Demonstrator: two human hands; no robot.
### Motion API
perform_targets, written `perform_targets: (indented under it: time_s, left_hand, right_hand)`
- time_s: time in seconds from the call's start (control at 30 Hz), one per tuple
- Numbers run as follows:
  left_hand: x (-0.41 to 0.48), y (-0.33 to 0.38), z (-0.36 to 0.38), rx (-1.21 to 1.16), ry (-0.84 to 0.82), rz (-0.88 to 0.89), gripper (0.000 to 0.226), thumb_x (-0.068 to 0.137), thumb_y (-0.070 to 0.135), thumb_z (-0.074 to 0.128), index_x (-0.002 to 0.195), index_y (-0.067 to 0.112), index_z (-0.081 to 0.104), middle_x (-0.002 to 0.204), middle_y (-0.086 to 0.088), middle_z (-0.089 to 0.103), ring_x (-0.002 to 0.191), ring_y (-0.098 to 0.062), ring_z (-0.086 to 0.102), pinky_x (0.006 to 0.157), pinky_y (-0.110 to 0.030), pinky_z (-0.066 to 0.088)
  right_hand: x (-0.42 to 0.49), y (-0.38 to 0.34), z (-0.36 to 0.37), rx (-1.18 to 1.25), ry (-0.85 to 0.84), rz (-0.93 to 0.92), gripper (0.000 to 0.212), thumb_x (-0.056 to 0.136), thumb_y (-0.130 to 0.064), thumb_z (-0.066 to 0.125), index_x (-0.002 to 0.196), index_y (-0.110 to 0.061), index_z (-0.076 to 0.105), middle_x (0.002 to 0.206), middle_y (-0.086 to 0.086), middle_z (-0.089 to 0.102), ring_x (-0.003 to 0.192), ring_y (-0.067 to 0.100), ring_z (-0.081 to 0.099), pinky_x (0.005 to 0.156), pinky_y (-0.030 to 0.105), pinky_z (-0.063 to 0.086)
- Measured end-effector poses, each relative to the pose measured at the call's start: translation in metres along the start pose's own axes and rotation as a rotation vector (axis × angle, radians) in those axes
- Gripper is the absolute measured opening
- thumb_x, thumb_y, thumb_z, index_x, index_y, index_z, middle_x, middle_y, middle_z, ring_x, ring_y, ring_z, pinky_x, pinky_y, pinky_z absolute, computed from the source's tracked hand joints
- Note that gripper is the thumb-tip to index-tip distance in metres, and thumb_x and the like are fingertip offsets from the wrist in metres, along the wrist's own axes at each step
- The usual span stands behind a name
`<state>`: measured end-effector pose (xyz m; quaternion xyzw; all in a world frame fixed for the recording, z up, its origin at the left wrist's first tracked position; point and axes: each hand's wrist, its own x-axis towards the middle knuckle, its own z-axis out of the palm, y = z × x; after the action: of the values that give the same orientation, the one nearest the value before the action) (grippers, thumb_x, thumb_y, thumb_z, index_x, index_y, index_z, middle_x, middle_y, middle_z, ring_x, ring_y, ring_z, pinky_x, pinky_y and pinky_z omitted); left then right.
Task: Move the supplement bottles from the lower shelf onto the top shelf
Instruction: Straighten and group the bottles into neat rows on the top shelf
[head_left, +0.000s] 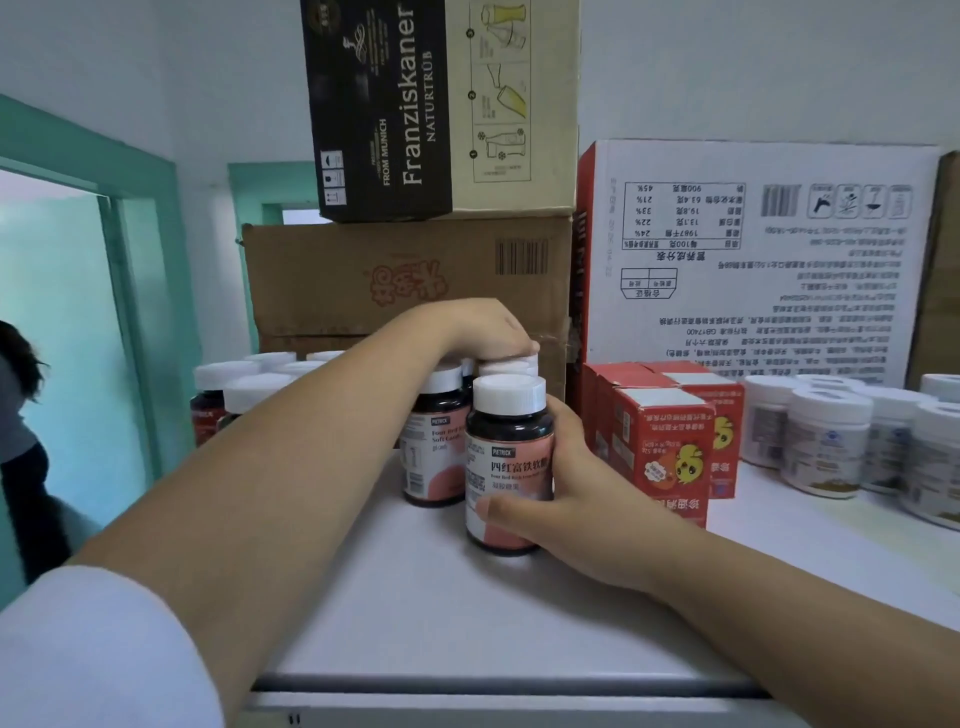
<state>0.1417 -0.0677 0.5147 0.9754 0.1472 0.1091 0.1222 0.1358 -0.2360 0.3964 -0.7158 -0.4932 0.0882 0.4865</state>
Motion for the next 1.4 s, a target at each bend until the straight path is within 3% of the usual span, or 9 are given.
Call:
perform_targets:
  time_s: [0.2, 0.4, 0.6, 0.77, 0.9, 1.07, 1.17, 1.27, 1.4]
  left_hand:
    - [0.0, -0.006, -0.001, -0.002, 0.012, -0.031, 0.035, 0.091, 0.057, 0.057, 0.114, 0.037, 0.074, 0.131, 0.009, 0.064, 0.113, -0.019, 0.059, 0.103, -0.04, 0.046]
    - [0.001, -0.007, 0.001, 0.005, 0.047, -0.068, 0.036, 0.091, 0.059, 0.057, 0.111, 0.035, 0.075, 0.123, 0.004, 0.066, 0.106, -0.02, 0.061, 0.088, -0.032, 0.047]
    - [0.004, -0.009, 0.001, 0.003, 0.057, -0.089, 0.038, 0.089, 0.06, 0.059, 0.108, 0.033, 0.076, 0.116, 0.004, 0.067, 0.1, -0.019, 0.061, 0.088, -0.034, 0.05]
    - [0.009, -0.007, 0.003, 0.026, 0.03, -0.074, 0.044, 0.091, 0.06, 0.057, 0.116, 0.028, 0.074, 0.125, 0.002, 0.065, 0.107, -0.022, 0.059, 0.092, -0.035, 0.047]
    - [0.008, -0.008, 0.002, 0.022, 0.031, -0.074, 0.044, 0.091, 0.061, 0.057, 0.115, 0.029, 0.074, 0.124, 0.002, 0.066, 0.108, -0.022, 0.06, 0.09, -0.034, 0.047]
    - [0.006, -0.008, 0.003, 0.0, 0.04, -0.05, 0.036, 0.093, 0.057, 0.056, 0.106, 0.03, 0.076, 0.119, 0.003, 0.066, 0.106, -0.02, 0.06, 0.088, -0.032, 0.046]
    - [0.005, -0.008, 0.003, 0.002, 0.05, -0.029, 0.03, 0.094, 0.055, 0.055, 0.085, 0.034, 0.074, 0.115, 0.004, 0.068, 0.102, -0.019, 0.061, 0.09, -0.033, 0.048]
    - [0.002, -0.008, 0.002, -0.013, 0.047, -0.01, 0.03, 0.095, 0.053, 0.055, 0.091, 0.032, 0.076, 0.117, 0.006, 0.069, 0.102, -0.017, 0.061, 0.092, -0.034, 0.049]
    - [-0.005, -0.001, -0.01, 0.01, 0.079, 0.023, 0.04, 0.096, 0.053, 0.052, 0.118, 0.027, 0.073, 0.133, 0.004, 0.063, 0.117, -0.02, 0.057, 0.101, -0.038, 0.045]
  right_hand:
    - [0.003, 0.003, -0.002, -0.01, -0.005, 0.01, 0.102, 0.08, -0.031, 0.075, 0.149, -0.042, 0.001, 0.134, -0.015, 0.05, 0.114, -0.004, 0.055, 0.096, 0.018, 0.043]
    - [0.003, 0.003, -0.002, -0.034, -0.001, 0.015, 0.102, 0.079, -0.034, 0.075, 0.149, -0.042, 0.001, 0.136, -0.014, 0.048, 0.117, -0.003, 0.052, 0.097, 0.019, 0.041]
    - [0.001, 0.002, -0.003, -0.02, -0.006, 0.029, 0.097, 0.082, -0.028, 0.073, 0.149, -0.039, 0.004, 0.115, -0.029, 0.055, 0.099, -0.022, 0.053, 0.074, -0.002, 0.041]
    - [0.003, 0.004, -0.002, -0.025, 0.002, 0.039, 0.1, 0.08, -0.031, 0.075, 0.149, -0.041, 0.002, 0.131, -0.014, 0.052, 0.108, -0.006, 0.056, 0.082, 0.009, 0.043]
    - [0.003, 0.003, -0.002, -0.035, 0.002, 0.04, 0.101, 0.081, -0.031, 0.074, 0.149, -0.042, 0.001, 0.133, -0.012, 0.052, 0.108, -0.007, 0.056, 0.078, 0.005, 0.044]
    - [0.002, 0.004, -0.002, -0.028, 0.004, 0.029, 0.1, 0.081, -0.028, 0.075, 0.149, -0.039, 0.003, 0.124, -0.019, 0.055, 0.099, -0.017, 0.056, 0.073, -0.002, 0.042]
    - [0.001, 0.002, -0.001, -0.05, 0.001, 0.031, 0.099, 0.082, -0.029, 0.074, 0.149, -0.039, 0.002, 0.122, -0.021, 0.056, 0.102, -0.017, 0.055, 0.076, -0.001, 0.042]
    - [-0.002, -0.008, 0.0, -0.115, 0.062, -0.006, 0.088, 0.08, -0.03, 0.076, 0.137, -0.046, 0.012, 0.131, -0.02, 0.045, 0.107, -0.018, 0.049, 0.077, -0.001, 0.039]
    - [-0.008, -0.032, -0.016, -0.167, 0.089, -0.06, 0.057, 0.082, -0.019, 0.075, 0.098, -0.049, 0.029, 0.099, -0.034, 0.04, 0.079, -0.033, 0.045, 0.064, -0.006, 0.035]
